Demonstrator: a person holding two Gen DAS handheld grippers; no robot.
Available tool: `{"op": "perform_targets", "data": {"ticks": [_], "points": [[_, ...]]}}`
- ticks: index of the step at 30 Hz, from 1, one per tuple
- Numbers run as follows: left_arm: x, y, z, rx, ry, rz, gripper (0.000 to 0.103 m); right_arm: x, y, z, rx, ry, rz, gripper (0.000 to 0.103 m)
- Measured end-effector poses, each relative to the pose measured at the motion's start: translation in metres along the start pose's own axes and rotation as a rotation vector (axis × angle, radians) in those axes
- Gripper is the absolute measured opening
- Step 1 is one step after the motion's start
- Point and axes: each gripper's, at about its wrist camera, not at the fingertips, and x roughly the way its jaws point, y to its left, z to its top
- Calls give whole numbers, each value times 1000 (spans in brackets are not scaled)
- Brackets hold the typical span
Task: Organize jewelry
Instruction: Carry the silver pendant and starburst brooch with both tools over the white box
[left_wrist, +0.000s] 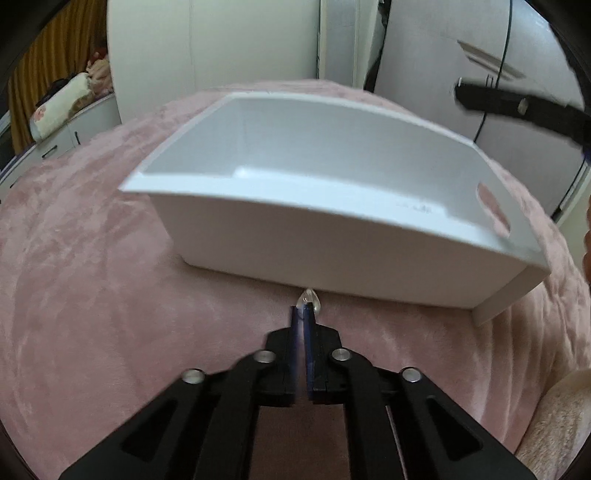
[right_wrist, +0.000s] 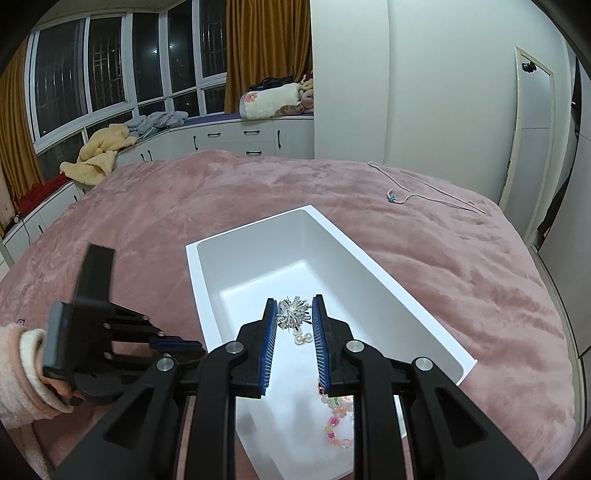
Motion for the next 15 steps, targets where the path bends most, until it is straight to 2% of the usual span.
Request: {"op": "perform_targets", "data": {"ticks": [1,7,11,15], "points": [[4,-3,-1,12,7,6,23,-1,-1,0,-1,-1,-1,20],[37,-10,-5,23,51,-1,25,-2,-7,-1,7,8,-11,20],[44,0,-1,-37,30,-17,24,0,-10,-3,11,17,-15,20],[42,2,-2,-46,19,-24,23,3,-10,-5,14,25,-10,20]]}}
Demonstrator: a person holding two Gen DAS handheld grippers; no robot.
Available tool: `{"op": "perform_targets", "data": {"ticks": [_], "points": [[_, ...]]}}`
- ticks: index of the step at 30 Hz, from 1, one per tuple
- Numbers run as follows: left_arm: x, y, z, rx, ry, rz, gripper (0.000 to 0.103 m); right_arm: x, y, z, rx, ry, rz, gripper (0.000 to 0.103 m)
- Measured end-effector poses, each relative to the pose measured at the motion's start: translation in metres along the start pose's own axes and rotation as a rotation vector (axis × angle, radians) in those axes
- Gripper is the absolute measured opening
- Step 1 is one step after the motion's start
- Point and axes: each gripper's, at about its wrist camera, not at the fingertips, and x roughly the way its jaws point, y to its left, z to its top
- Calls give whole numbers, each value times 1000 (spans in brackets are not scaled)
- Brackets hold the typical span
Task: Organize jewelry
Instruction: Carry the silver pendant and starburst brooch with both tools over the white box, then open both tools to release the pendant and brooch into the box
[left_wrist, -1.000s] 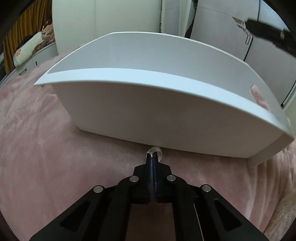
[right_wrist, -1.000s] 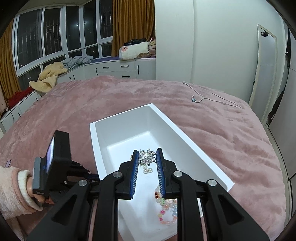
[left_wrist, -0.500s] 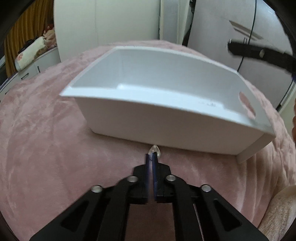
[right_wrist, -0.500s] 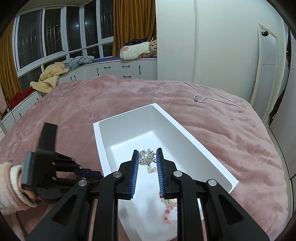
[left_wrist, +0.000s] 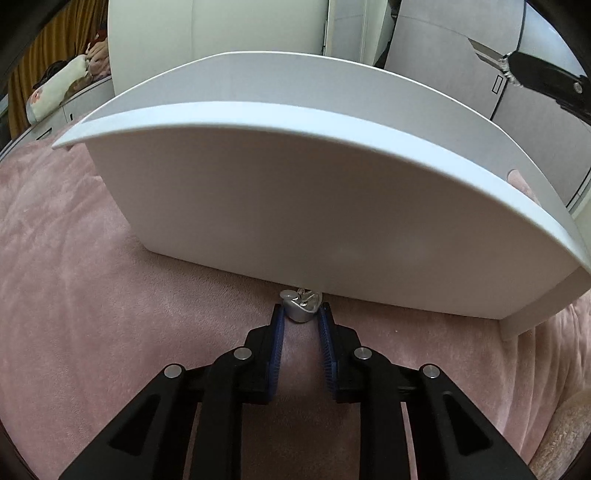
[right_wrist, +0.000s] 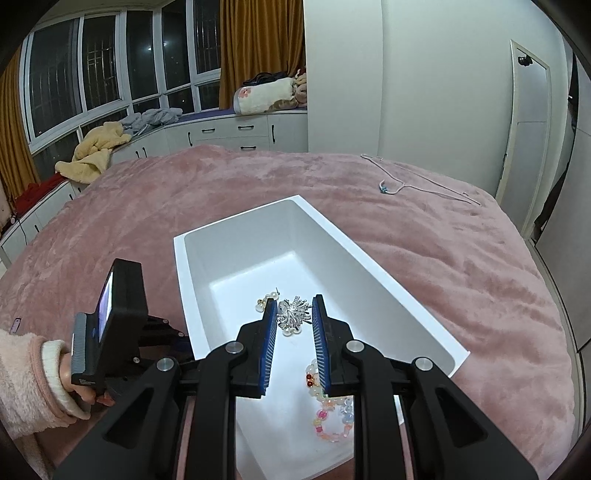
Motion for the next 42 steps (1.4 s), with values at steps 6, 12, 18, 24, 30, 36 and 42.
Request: {"op": "perform_targets", "data": {"ticks": [6,12,18,24,30,36,42], "points": [[-23,3,-9,-3,-27,-8,23,3,4,0,-3,2,10,20],[-65,12,-7,-11,-92,-8,23,3,7,2,-8,-5,20,20],[-112,6,15,22,-187,-4,23,-2,10,8,-12,-23,23,20],[-139,-9,57,48,-256,-22,23,-5,8,14,-10,-31,14,20],[-112,-30,100,98,-209,34,23,-2,1,8,9,-12,-11,20],[-76,-43,119,104,-155,77,24,9,-8,-4,29,33,-42,22],[-66,-42,110,53,-153,112,52,5,-7,-12,0,17,-74,74]]}}
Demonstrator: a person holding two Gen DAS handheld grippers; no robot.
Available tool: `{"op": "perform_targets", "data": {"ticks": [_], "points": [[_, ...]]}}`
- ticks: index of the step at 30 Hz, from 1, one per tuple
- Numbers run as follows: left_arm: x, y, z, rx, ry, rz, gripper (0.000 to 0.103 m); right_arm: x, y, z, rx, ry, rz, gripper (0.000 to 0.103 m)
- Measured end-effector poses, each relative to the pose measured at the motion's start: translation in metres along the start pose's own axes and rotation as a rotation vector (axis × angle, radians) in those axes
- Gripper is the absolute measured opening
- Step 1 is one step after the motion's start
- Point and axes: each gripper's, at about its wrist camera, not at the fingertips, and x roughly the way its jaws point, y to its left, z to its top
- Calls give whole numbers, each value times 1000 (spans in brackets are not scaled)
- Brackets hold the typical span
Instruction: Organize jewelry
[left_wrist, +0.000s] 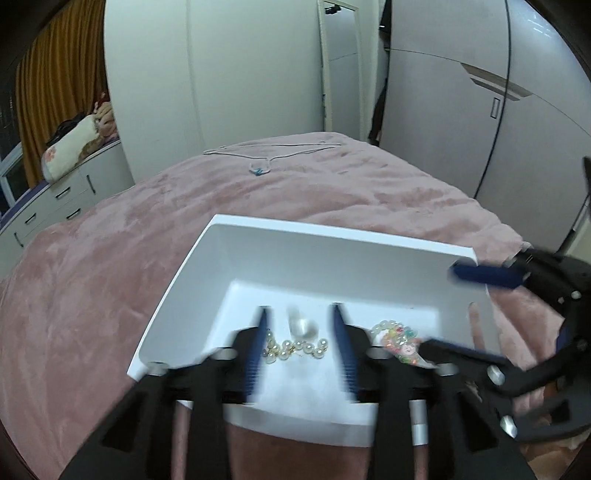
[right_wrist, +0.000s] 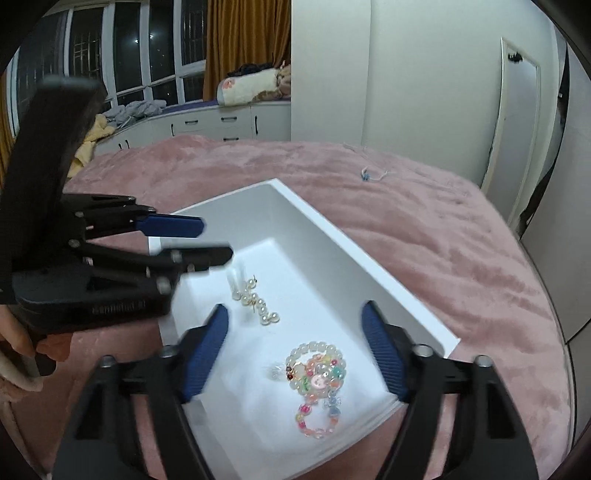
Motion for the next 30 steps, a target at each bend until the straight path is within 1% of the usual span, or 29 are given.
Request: {"op": "perform_targets", "data": {"ticks": [1,2,5,6,7,8,10,12,14,16,19,21,27,29,30], "points": [[-1,1,-3,-10,-5,7,61,-1,0,1,-4,1,-1,75],[-1,1,-4,-17,-6,12,66,-1,1,1,-8,-1,-5,75],[-6,2,-8,-40,-11,15,68,-6,1,4,-12,-19,-11,76],[-10,1,-9,-43,-17,20,69,-10,1,4,-10,-29,-14,79],[-14,0,-10,-46,-28,29,74,-15,1,5,-6,-43,-17,82],[-19,-1,-10,-45,-41,40,79,-20,1,6,-2,-56,-20,83],[-32,-4,-11,-47,-70,58,86,-32,2,5,7,-84,-27,85],[-45,-6,-12,-60,-96,66,87,-42,3,4,15,-103,-35,86],[-56,-7,-12,-81,-116,77,93,-53,4,1,22,-115,-38,88],[-69,-9,-14,-101,-129,103,93,-64,7,-3,22,-127,-50,90],[-82,-12,-18,-118,-150,110,94,-78,10,-10,33,-141,-59,94],[-90,-16,-24,-118,-162,131,94,-83,11,-17,47,-143,-58,97],[-99,-23,-43,-141,-170,144,94,-93,14,-39,78,-167,-57,97],[-101,-25,-50,-142,-184,167,94,-97,17,-44,78,-187,-66,97],[-103,-27,-54,-136,-201,195,94,-98,18,-47,74,-198,-71,97]]}}
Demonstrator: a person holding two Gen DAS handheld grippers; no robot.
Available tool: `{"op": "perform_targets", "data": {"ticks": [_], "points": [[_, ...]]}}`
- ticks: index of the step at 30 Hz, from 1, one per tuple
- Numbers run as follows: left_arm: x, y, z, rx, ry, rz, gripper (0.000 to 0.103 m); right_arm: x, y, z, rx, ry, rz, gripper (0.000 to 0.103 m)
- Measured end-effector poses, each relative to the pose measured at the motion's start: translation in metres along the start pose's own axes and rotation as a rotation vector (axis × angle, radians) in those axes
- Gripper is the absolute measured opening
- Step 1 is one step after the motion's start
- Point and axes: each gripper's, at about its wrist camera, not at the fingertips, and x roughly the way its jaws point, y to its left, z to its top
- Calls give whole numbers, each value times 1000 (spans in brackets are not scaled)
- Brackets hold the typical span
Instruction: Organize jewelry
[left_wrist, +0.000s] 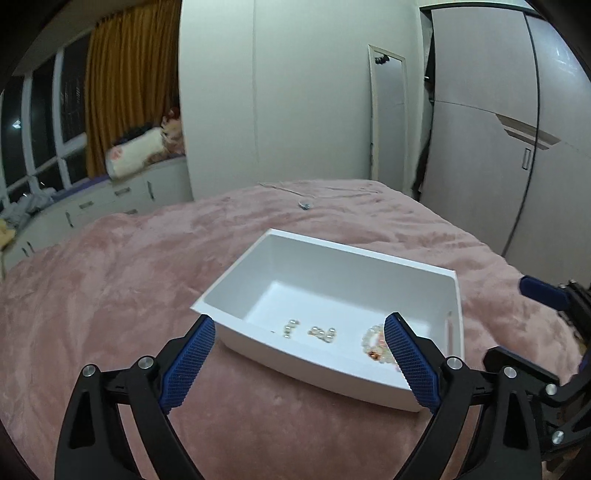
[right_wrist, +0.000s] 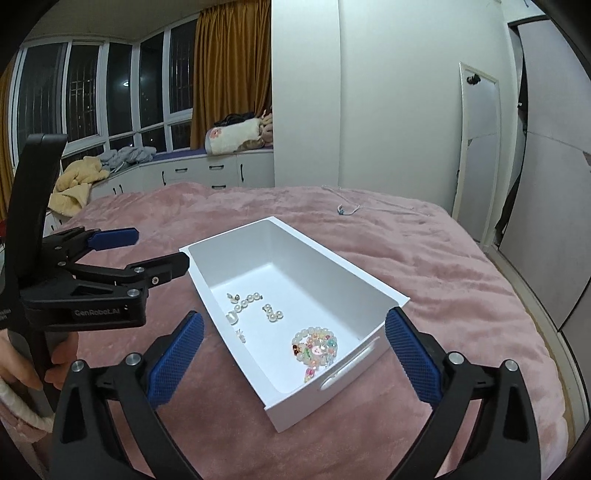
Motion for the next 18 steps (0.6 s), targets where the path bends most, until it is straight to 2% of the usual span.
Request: {"op": "perform_targets", "data": {"ticks": [2,5,13,18], "points": [[-7,-1,-6,-3,-33,40,94,-4,3,-4,-1,-23,-9,97],[-13,4,-12,-48,-49,43,94,-8,5,-14,11,-45,-12,98],[-10,10,-34,-106,-22,30,94,-6,8,-25,12,-52,-30,98],[-7,5,-39,-92,-22,33,94,-3,8,-27,16,-49,-29,98]]}}
